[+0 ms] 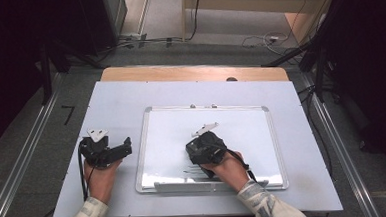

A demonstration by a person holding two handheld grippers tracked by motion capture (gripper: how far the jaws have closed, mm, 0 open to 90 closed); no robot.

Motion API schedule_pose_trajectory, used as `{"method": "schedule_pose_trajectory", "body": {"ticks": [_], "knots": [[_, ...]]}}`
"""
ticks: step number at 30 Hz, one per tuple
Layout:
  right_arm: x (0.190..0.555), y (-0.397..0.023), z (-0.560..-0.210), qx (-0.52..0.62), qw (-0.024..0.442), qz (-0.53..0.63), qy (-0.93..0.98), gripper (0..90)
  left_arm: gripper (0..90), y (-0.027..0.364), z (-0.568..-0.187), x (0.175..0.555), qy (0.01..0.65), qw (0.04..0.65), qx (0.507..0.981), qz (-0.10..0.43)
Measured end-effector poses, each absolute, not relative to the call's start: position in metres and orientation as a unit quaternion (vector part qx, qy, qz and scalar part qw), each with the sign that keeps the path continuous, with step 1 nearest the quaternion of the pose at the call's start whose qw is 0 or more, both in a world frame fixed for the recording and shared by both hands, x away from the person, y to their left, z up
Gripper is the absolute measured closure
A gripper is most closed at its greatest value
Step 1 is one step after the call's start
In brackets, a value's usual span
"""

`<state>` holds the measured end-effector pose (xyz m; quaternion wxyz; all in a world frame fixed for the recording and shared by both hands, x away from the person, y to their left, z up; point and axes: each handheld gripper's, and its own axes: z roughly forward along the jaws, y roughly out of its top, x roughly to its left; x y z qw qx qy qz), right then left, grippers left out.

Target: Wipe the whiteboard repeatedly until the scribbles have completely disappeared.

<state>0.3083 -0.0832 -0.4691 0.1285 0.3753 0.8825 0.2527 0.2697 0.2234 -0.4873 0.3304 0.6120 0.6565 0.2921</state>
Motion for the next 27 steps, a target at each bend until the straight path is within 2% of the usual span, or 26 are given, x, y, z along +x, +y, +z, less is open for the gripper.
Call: {"method": "schedule_pose_trajectory", "body": {"ticks": [27], "knots": [[0.303, -0.031, -0.47, 0.34, 0.11, 0.258, 0.898, 38.8, 4.2, 0.223, -0.488, 0.271, 0.656, 0.329, 0.613, 0.292]]}}
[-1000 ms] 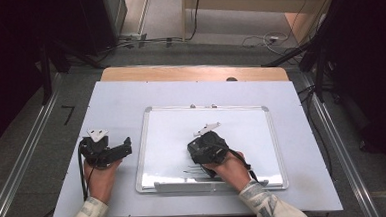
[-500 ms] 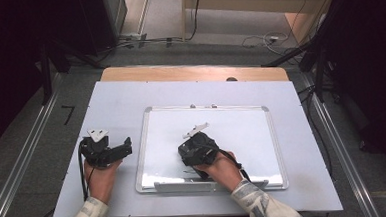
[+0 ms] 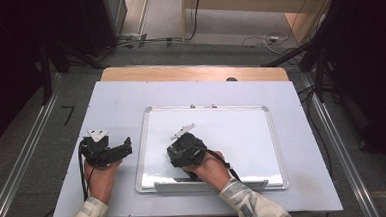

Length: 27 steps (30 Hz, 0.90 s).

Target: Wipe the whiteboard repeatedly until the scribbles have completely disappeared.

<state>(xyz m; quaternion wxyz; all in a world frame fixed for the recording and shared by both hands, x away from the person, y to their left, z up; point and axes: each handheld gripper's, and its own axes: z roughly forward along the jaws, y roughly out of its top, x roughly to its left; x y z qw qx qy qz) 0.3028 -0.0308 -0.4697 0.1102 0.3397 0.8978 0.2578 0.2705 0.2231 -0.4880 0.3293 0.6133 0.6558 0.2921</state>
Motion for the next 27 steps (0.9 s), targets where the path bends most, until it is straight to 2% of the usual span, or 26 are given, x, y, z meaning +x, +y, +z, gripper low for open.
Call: {"method": "schedule_pose_trajectory", "body": {"ticks": [12, 27], "knots": [[0.302, -0.021, -0.47, 0.334, 0.112, 0.26, 0.899, 38.8, 4.2, 0.225, -0.488, 0.269, 0.658, 0.329, 0.611, 0.293], [0.304, -0.056, -0.468, 0.349, 0.115, 0.252, 0.895, 38.8, 4.2, 0.226, -0.489, 0.269, 0.659, 0.327, 0.612, 0.291]]}}
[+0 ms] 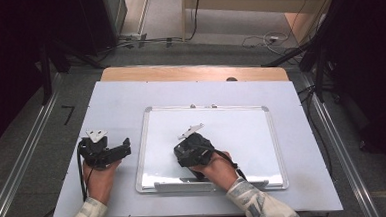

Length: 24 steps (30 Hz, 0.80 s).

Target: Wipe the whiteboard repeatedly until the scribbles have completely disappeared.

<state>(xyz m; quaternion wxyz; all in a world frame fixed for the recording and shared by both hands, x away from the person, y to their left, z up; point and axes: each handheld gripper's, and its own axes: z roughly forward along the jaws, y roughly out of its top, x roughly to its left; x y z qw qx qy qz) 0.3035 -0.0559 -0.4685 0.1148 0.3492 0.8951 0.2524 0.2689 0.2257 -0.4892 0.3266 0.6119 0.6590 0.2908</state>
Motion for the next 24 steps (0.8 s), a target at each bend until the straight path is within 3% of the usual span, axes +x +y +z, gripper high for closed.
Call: {"method": "schedule_pose_trajectory", "body": {"ticks": [17, 24], "knots": [[0.31, -0.118, -0.467, 0.388, 0.123, 0.243, 0.88, 38.7, 4.2, 0.225, -0.49, 0.269, 0.66, 0.326, 0.611, 0.29], [0.31, -0.117, -0.467, 0.393, 0.13, 0.238, 0.879, 38.8, 4.3, 0.224, -0.49, 0.27, 0.659, 0.323, 0.614, 0.29]]}}
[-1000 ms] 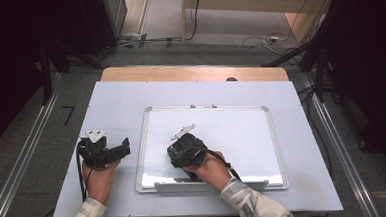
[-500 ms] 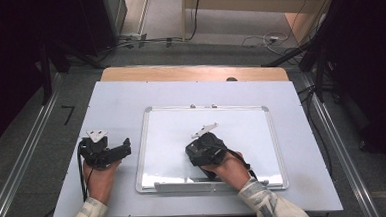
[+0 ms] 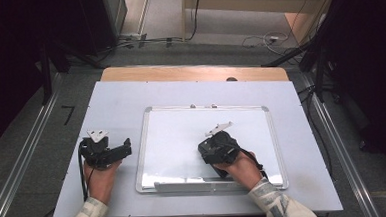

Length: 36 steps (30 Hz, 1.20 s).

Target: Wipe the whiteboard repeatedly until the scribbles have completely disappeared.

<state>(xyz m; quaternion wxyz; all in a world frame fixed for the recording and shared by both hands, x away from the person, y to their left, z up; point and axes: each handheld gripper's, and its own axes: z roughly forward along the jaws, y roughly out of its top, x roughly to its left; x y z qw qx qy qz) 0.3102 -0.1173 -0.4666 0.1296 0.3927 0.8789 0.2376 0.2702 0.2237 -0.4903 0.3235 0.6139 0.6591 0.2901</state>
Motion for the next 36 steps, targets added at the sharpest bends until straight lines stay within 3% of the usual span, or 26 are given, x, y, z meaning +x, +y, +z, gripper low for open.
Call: {"method": "schedule_pose_trajectory", "body": {"ticks": [26, 36], "knots": [[0.305, -0.012, -0.468, 0.337, 0.114, 0.247, 0.901, 38.8, 4.6, 0.224, -0.489, 0.27, 0.658, 0.331, 0.611, 0.292], [0.299, -0.019, -0.468, 0.333, 0.108, 0.252, 0.902, 38.7, 4.6, 0.228, -0.489, 0.269, 0.66, 0.331, 0.609, 0.29]]}}
